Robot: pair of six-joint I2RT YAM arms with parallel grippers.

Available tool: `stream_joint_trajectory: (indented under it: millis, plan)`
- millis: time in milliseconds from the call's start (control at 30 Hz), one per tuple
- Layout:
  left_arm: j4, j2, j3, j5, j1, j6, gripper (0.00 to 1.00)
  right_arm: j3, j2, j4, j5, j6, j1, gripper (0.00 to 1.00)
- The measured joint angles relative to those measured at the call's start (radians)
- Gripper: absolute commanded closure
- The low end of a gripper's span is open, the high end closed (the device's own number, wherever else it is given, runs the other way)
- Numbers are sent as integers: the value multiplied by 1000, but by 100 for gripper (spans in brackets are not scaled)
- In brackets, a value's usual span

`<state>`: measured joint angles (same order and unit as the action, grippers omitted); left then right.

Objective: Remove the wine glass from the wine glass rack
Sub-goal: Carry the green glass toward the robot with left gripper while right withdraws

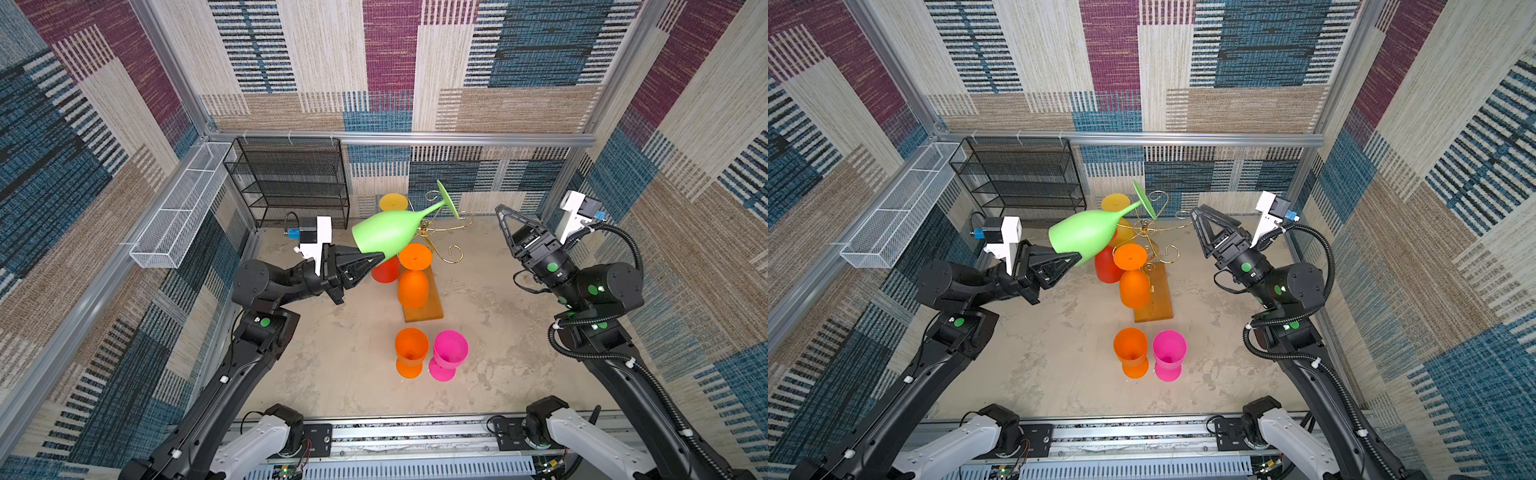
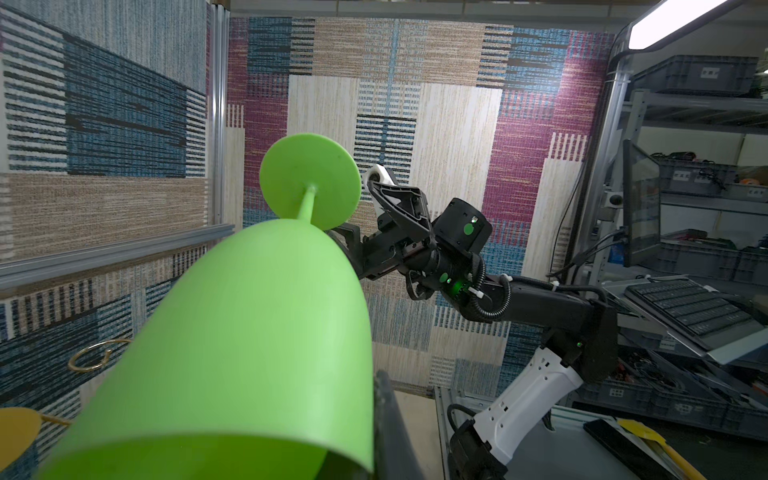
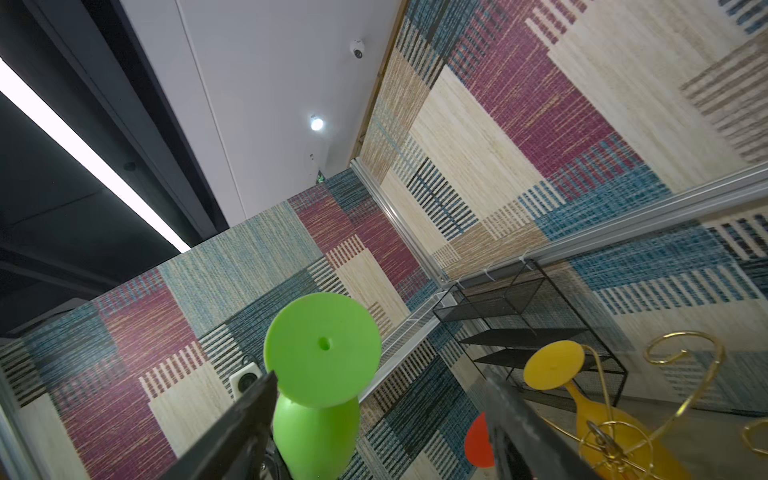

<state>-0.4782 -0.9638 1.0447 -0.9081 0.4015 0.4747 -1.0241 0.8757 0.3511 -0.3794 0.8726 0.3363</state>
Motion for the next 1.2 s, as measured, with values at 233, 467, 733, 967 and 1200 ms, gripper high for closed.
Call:
stream_joint_trajectory:
  millis: [233, 467, 733, 967, 1200]
  plan:
    - [309, 147, 42, 177, 0, -132, 100, -3, -81, -222, 226, -157, 0, 18]
    - [634, 272, 134, 475, 0, -223, 100, 3, -127, -303, 358, -244, 0, 17]
    - [1035, 323, 197, 809, 0, -272, 100, 18, -129, -358, 412, -272, -1, 17]
    - [1300, 316, 213, 936, 0, -288, 100, 18, -131, -386, 436, -287, -1, 17]
    - [1504, 223, 187, 917, 0, -292, 100, 17, -116, -403, 443, -291, -1, 17]
